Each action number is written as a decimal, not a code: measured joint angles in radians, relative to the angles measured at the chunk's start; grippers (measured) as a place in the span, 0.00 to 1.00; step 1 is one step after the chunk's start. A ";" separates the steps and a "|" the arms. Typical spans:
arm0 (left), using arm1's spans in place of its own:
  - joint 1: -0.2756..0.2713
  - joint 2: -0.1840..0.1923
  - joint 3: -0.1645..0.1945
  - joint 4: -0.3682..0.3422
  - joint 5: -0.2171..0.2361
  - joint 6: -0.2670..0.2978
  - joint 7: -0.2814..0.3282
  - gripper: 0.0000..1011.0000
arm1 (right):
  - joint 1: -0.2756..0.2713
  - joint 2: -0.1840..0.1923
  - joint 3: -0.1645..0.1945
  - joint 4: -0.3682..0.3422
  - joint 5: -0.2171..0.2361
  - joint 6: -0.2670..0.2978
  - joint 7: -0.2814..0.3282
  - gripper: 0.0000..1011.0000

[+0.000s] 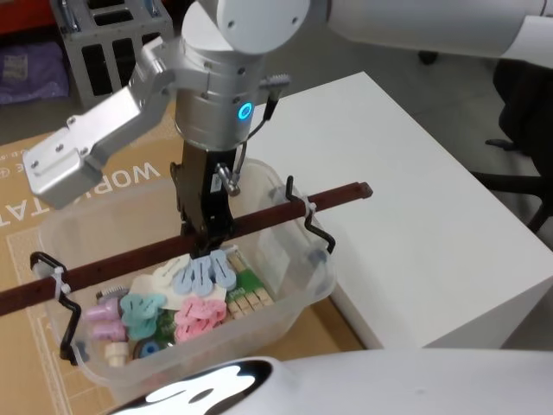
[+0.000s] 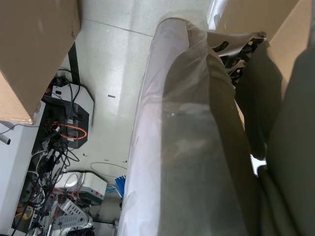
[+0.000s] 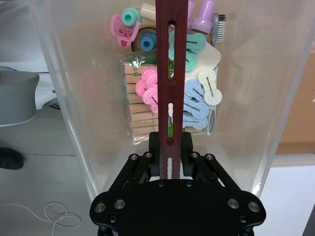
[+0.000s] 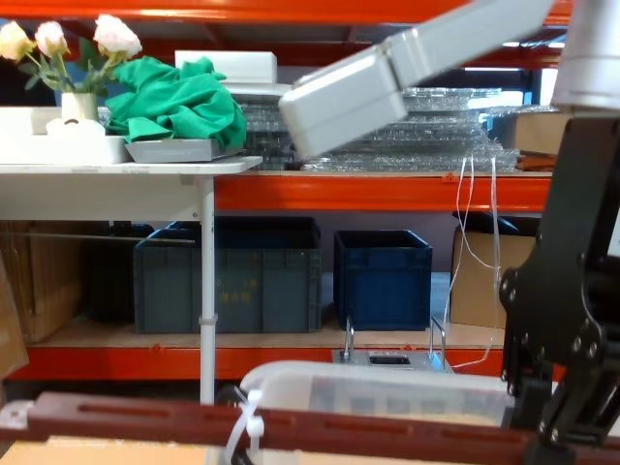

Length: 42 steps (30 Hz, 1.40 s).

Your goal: Use one hand to grasp the basket and place it at the designated location.

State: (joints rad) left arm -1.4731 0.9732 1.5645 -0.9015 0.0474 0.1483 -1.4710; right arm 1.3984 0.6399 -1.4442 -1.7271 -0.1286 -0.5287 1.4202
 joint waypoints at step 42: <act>0.000 0.000 0.000 0.000 0.000 0.000 0.000 0.00 | 0.021 -0.043 -0.099 0.051 -0.022 0.023 -0.028 0.23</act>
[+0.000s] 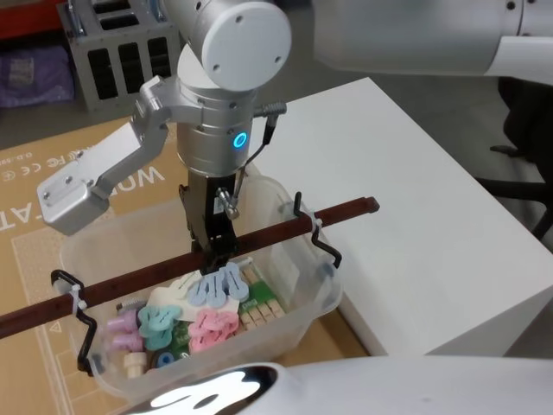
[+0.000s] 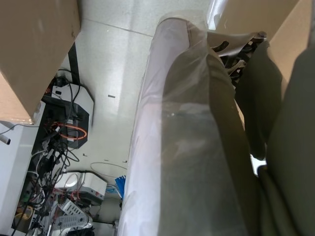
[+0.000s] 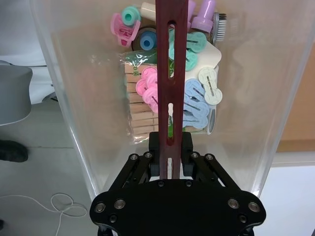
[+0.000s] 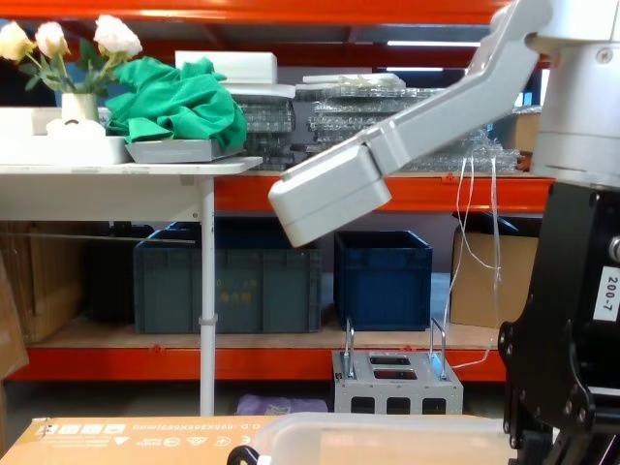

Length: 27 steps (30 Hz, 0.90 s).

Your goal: Use one hand to grasp the basket and place it at the designated location.

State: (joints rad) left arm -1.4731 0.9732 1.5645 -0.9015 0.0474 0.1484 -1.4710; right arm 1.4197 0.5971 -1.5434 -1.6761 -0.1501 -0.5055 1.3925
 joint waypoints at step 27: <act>0.000 0.000 0.000 0.000 0.000 0.000 0.000 0.00 | -0.002 -0.011 0.000 0.031 -0.001 -0.016 -0.019 0.89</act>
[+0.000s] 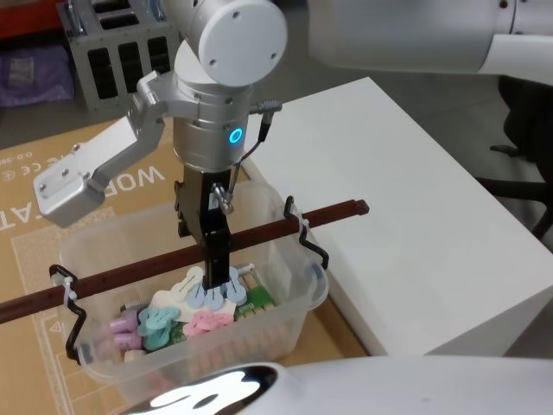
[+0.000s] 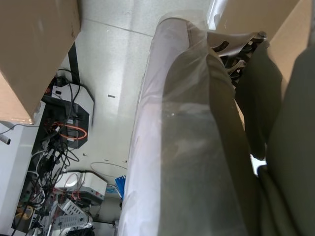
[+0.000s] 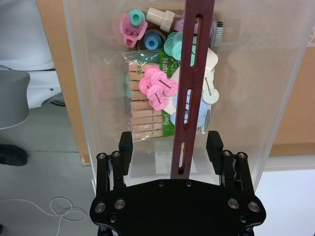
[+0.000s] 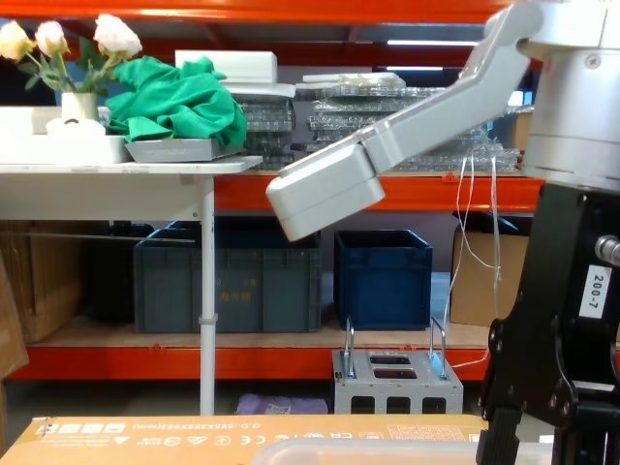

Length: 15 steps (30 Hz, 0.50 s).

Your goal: Use one hand to grasp the basket and place it at the designated location.

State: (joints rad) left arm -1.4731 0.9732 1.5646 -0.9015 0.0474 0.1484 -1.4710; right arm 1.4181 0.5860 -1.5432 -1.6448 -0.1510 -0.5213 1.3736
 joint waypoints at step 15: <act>0.000 0.000 0.000 0.000 0.000 0.000 0.000 0.00 | 0.022 0.054 0.049 0.030 0.077 -0.031 0.008 0.99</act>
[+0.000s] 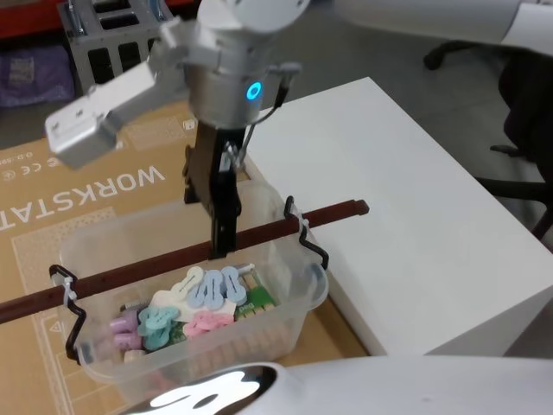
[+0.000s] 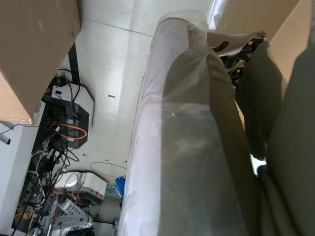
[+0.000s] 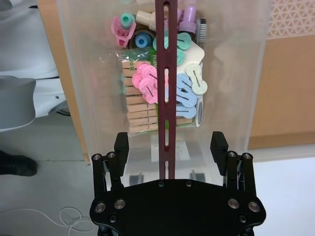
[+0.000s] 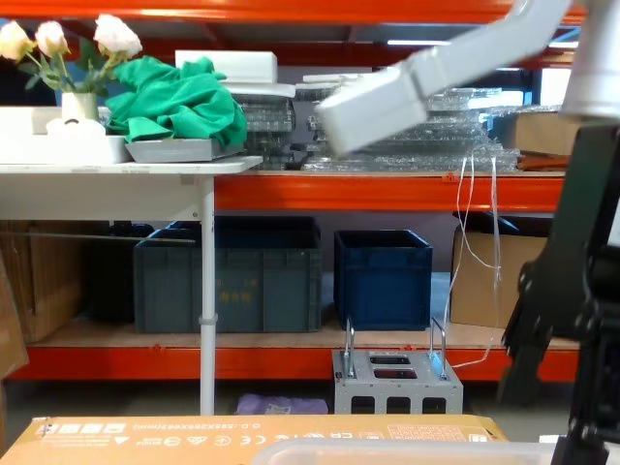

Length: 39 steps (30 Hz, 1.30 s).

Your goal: Use one hand to grasp the basket and place it at the designated location.

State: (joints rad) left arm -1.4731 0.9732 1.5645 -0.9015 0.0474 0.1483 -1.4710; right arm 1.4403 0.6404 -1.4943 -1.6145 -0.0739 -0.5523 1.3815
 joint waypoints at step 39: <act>0.000 0.000 0.000 0.000 0.000 0.000 0.000 0.00 | -0.001 0.061 0.090 -0.042 0.075 -0.032 0.034 0.99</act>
State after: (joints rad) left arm -1.4731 0.9732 1.5646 -0.9015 0.0474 0.1483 -1.4710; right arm 1.4389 0.7018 -1.4041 -1.6561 0.0013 -0.5842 1.4154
